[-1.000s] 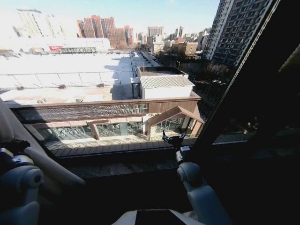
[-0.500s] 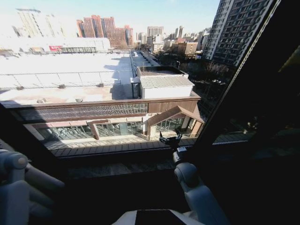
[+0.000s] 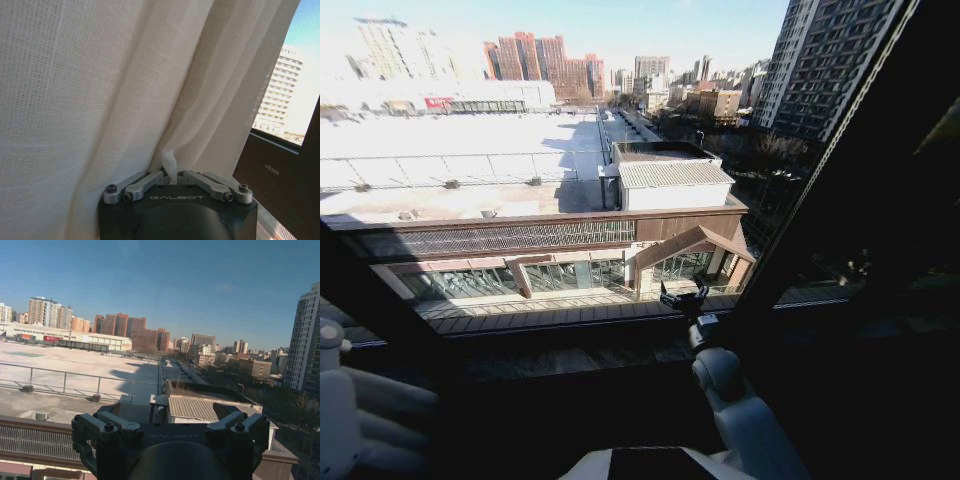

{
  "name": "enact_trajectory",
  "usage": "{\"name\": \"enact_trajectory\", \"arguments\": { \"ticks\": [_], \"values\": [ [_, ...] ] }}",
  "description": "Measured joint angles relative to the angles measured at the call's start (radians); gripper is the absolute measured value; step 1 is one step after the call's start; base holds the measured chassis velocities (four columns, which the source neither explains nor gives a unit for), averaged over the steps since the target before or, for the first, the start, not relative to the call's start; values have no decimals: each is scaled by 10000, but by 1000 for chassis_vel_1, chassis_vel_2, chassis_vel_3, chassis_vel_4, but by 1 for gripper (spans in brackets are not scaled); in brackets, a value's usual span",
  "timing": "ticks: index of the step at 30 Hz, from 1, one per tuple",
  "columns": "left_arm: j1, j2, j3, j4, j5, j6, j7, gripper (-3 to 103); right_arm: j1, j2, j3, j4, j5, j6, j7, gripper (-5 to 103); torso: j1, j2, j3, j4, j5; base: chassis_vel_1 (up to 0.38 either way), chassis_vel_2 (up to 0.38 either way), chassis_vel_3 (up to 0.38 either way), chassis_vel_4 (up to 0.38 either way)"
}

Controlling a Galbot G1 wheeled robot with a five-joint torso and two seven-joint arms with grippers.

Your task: Open the curtains by pulling them apart, changing their state from closed to fully open.

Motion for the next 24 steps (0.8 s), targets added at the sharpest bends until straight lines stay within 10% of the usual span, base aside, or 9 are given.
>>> {"name": "enact_trajectory", "arguments": {
  "ticks": [4,24],
  "values": [
    [183,-62,3,-233,-85,212,366,-2,82,-7,-62,-51,0,-7,-3,100,0,-1,0,3,-2,0,0,0,0],
    [3039,-2229,607,-4854,596,1940,1627,73,171,-11,-351,-282,-39,-17,-6,100,-1,-1,0,2,0,0,0,0,0]
  ]
}}
